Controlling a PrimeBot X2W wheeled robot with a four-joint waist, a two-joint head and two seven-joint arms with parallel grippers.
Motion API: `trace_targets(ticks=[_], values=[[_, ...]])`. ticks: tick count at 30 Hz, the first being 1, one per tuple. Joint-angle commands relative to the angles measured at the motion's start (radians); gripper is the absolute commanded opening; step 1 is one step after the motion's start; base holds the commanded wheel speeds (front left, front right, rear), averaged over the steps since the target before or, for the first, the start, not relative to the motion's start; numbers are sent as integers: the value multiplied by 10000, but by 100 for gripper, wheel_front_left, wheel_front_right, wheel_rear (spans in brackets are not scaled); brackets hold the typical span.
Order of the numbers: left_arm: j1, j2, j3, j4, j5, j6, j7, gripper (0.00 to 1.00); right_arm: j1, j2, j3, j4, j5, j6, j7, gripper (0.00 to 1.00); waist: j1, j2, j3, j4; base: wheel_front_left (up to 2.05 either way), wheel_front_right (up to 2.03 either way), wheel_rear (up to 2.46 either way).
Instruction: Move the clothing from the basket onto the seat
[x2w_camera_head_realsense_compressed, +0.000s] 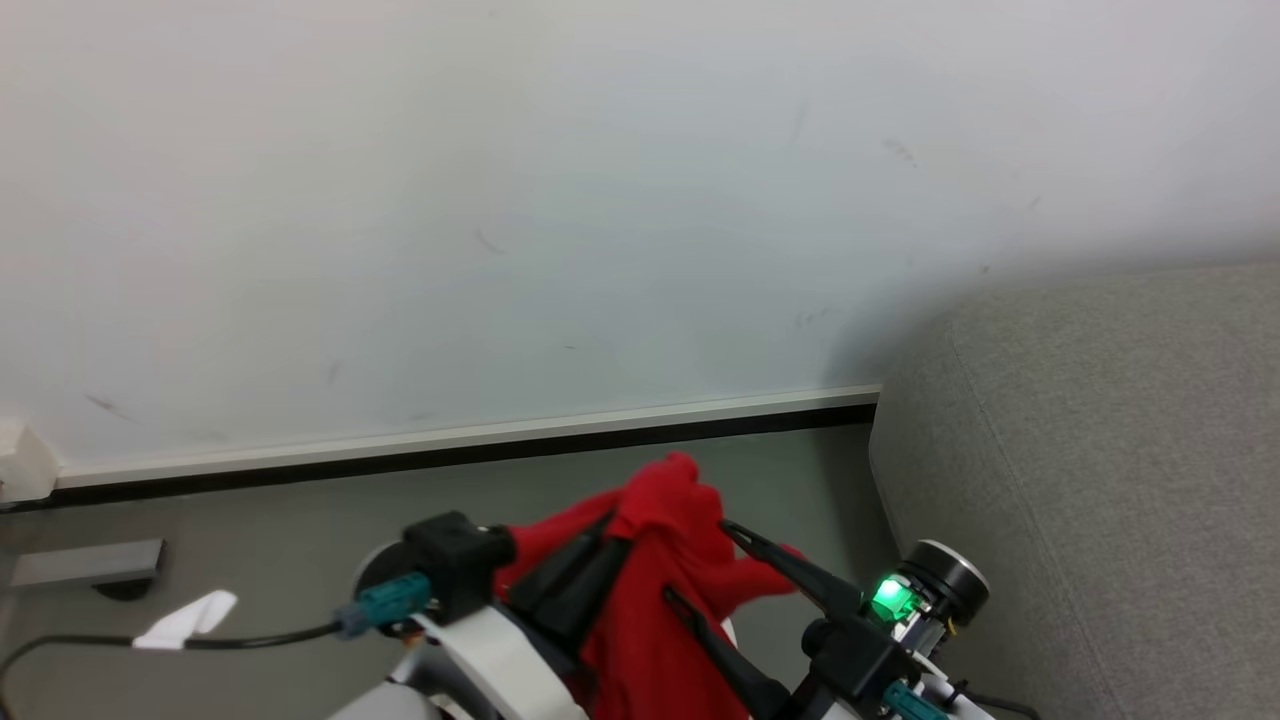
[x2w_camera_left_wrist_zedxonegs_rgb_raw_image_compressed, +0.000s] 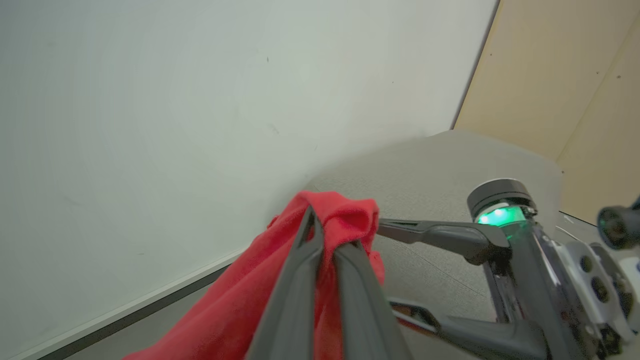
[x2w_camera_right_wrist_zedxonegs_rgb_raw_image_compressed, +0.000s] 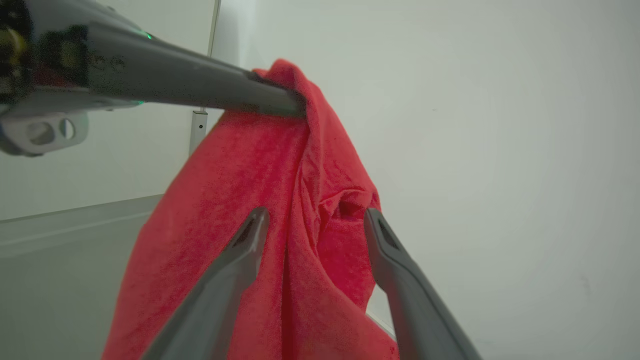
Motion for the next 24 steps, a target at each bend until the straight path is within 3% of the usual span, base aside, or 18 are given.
trace_targets(ticks=[1, 4, 5, 6, 7, 12, 13, 15, 16, 17, 24], values=[[-144, -131, -121, -32, -39, -136, 80, 0, -201, 86, 115, 313, 181, -25, 5, 100, 0, -1, 13, 47, 0, 0, 0], [-236, -408, -399, -47, -78, -355, 175, 0, -404, 290, 211, 1002, 475, -25, 4, 100, 0, -1, 46, 125, 0, 0, 0], [-281, -455, -479, 2, -22, -395, 213, 0, -484, 350, 241, 1170, 565, -25, 4, 50, 0, -1, 56, 146, 0, 0, 0], [-311, -531, -557, 59, 29, -424, 218, 0, -556, 411, 326, 1305, 652, -25, 4, 13, 0, -1, 65, 165, 0, 0, 0], [-319, -604, -627, 111, 35, -468, 227, 0, -578, 474, 364, 1470, 843, -25, 5, 0, 0, -1, 73, 177, 0, 0, 0], [-398, -698, -792, 371, 195, -536, 97, 0, -658, 590, 247, 1725, 1486, -25, 4, 0, 0, -1, 89, 147, 0, 0, 0], [-393, -711, -794, 435, 242, -500, 43, 12, -644, 594, 132, 1707, 1532, -25, 4, 0, 0, -1, 92, 121, 0, 0, 0], [-358, -730, -814, 540, 329, -474, -37, 47, -578, 599, -108, 1628, 1599, -25, 4, 0, 0, -1, 108, 69, 0, 0, 0], [-351, -748, -822, 600, 365, -455, -95, 89, -511, 552, -260, 1595, 1634, -25, 4, 0, 0, -1, 118, 41, 0, 0, 0], [-342, -761, -816, 662, 403, -425, -144, 100, -445, 496, -414, 1546, 1649, -25, 4, 0, 0, -1, 134, 4, 0, 0, 0], [-218, -906, -941, 1161, 660, -314, -562, 100, -58, -63, -1611, 917, 1487, -25, 1, 0, 0, -1, 266, -532, 0, 0, 0]])
